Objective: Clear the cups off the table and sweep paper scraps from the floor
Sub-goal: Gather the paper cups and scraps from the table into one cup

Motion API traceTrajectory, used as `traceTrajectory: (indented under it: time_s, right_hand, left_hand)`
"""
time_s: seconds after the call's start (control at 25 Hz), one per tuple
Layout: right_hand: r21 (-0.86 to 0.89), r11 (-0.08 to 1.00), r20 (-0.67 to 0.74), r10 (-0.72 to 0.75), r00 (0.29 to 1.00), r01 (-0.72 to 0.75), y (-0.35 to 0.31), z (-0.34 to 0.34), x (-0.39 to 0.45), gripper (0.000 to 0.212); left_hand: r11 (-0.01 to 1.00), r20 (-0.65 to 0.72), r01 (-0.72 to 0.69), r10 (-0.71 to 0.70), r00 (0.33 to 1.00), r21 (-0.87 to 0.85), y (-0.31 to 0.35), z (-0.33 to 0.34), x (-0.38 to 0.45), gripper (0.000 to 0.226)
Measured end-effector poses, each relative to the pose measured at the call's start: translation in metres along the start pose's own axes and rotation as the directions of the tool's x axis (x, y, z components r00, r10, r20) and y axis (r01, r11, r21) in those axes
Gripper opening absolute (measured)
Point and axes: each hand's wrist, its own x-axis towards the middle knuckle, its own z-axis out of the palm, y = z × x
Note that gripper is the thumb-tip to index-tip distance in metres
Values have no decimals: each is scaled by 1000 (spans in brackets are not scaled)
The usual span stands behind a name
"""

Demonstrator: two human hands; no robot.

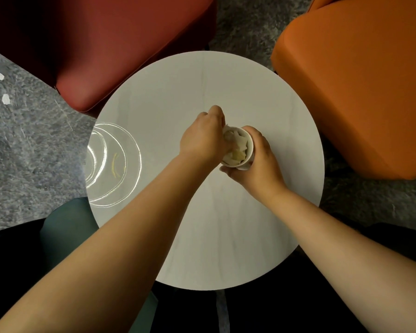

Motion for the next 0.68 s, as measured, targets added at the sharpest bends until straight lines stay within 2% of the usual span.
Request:
traceTrajectory:
  time_s: [0.08, 0.16, 0.28, 0.36, 0.52, 0.6, 0.68]
  right_hand:
    - [65, 998, 2, 19, 1000, -19, 2, 0, 0, 74]
    - [116, 992, 4, 41, 999, -42, 4, -2, -1, 76]
    - [105, 994, -5, 33, 999, -33, 2, -8, -4, 78]
    - [85, 996, -5, 12, 1000, -12, -6, -16, -8, 78]
    - [60, 998, 71, -18, 997, 14, -28, -39, -22, 80]
    - [50, 998, 120, -38, 992, 32, -42, -53, -34, 79]
    - [25, 998, 147, -58, 987, 55, -53, -66, -46, 79]
  left_hand:
    - [998, -28, -50, 49, 998, -38, 0, -2, -5, 37]
    - [984, -69, -86, 76, 995, -156, -2, -5, -14, 36]
    - [939, -114, -80, 44, 993, -333, -4, -11, -33, 28]
    - [920, -175, -86, 19, 984, -383, 0, -15, -47, 24]
    - [935, -340, -196, 89, 936, -295, 15, -25, -76, 10]
    - [947, -339, -241, 159, 927, -214, 26, -34, -91, 7]
    - [972, -283, -219, 188, 941, -85, 36, -42, -102, 14]
